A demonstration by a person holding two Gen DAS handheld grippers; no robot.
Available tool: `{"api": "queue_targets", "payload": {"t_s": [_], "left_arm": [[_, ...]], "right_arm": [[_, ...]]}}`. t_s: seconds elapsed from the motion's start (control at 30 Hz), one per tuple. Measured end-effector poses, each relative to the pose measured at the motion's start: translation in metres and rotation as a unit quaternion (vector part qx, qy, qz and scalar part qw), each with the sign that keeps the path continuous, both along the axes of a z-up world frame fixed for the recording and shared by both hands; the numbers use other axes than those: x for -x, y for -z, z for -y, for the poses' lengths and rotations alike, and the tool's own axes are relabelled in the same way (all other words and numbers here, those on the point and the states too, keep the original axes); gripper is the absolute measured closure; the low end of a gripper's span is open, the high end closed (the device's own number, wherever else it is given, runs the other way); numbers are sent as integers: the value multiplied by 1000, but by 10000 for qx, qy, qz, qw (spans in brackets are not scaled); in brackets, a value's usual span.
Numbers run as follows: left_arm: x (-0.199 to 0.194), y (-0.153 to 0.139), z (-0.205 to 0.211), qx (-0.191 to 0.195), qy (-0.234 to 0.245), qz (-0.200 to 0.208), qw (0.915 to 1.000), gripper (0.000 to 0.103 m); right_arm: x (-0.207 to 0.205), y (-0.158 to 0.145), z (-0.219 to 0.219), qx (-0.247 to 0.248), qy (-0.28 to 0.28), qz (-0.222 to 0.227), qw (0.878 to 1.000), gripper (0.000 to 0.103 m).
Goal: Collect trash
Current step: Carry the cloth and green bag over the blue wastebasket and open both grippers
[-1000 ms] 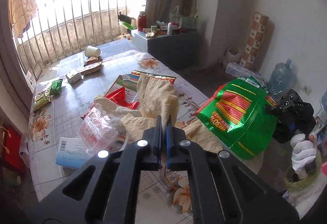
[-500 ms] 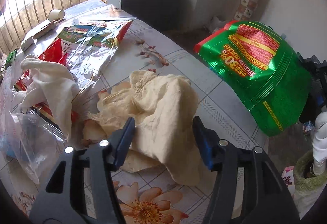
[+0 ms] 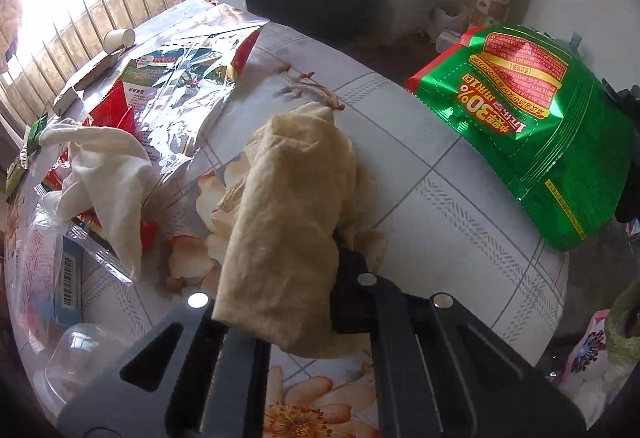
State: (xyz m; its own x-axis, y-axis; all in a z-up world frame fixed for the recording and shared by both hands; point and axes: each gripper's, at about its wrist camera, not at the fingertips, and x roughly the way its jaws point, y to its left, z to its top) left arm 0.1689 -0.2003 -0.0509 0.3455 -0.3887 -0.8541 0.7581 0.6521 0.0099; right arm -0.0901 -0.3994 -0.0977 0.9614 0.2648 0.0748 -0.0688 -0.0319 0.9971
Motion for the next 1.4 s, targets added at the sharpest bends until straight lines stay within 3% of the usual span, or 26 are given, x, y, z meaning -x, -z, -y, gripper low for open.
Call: {"api": "queue_targets", "payload": {"t_s": [0.17, 0.4, 0.53, 0.7, 0.87, 1.07, 1.2, 1.4], "left_arm": [[-3, -26, -2, 239, -136, 102, 9996, 100], [9, -91, 16, 830, -25, 350, 9959, 100], [22, -115, 57, 1092, 331, 383, 9927, 101], [50, -116, 138, 1167, 1041, 225, 9874, 100], [59, -78, 234, 933, 1585, -452, 9819, 100], [50, 8, 335, 270, 1672, -1368, 9760, 100], [44, 67, 390, -168, 1591, -1635, 9735, 100], [29, 143, 439, -605, 1242, -1635, 9768, 95]], "right_arm": [[7, 4, 3, 73, 150, 107, 9998, 90], [50, 6, 29, 187, 757, 161, 9968, 90], [92, 5, 51, 497, 1497, -299, 9870, 90], [139, 8, 79, 842, 2377, -1125, 9611, 90], [150, 21, 104, 1206, 2830, -2042, 9293, 90], [111, 56, 147, 1578, 2602, -2985, 9046, 90], [70, 84, 186, 2006, 2288, -3839, 8718, 90], [3, 112, 231, 2924, 1758, -4766, 8102, 89]]}}
